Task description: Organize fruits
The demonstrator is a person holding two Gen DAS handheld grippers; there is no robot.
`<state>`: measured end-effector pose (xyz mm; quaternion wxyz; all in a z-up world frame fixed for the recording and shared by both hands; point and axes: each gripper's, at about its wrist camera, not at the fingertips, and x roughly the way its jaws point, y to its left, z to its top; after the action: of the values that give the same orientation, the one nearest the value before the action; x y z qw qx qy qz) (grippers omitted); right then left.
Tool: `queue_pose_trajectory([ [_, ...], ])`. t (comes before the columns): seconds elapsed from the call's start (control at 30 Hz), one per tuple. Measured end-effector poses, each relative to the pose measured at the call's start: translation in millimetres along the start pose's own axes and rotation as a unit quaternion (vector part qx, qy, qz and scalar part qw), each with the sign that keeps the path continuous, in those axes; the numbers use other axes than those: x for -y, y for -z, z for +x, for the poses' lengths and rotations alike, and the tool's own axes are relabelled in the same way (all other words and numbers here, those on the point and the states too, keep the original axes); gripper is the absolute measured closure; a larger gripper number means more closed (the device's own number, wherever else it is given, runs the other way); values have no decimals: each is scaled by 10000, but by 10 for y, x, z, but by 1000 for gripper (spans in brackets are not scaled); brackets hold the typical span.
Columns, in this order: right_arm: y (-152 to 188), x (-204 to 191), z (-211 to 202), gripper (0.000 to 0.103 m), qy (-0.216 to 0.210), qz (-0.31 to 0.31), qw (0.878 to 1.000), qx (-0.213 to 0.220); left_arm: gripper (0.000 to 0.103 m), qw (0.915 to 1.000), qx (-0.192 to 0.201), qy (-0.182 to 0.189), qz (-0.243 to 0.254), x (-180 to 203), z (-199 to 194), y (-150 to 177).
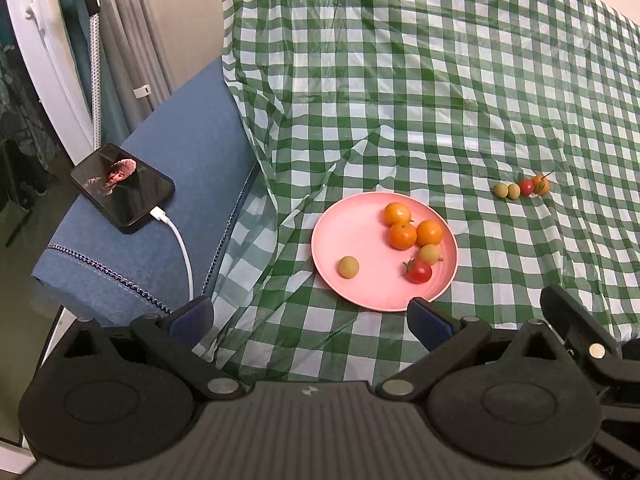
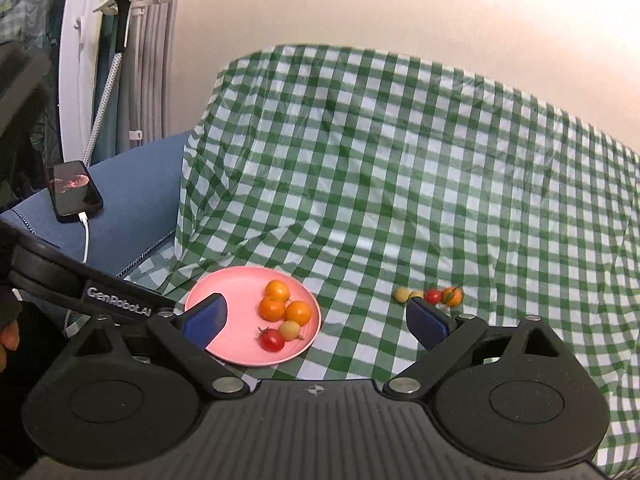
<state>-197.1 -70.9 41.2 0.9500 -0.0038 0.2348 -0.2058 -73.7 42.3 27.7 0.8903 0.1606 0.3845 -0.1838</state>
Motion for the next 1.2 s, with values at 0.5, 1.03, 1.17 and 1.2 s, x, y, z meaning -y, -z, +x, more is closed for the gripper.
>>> queue_pose_trajectory([
  [0.5,-87,-117,-350,3,-17,-337,9986,418,0,9996,276,-61,-75,-101,-262,-6],
  [1.03,-116,-126,-476,3,26,-348,9977,589,0,9991,413,-123,17,-112,-374,-36],
  [1.17,-110,-117,-472,3,22,-343,9977,583,0,9991,398,-132,36,-99,-377,-41],
  [1.2,-109,-114,-473,3,21,-333,9978,581,0,9991,392,-134,46,-98,-374,-43],
])
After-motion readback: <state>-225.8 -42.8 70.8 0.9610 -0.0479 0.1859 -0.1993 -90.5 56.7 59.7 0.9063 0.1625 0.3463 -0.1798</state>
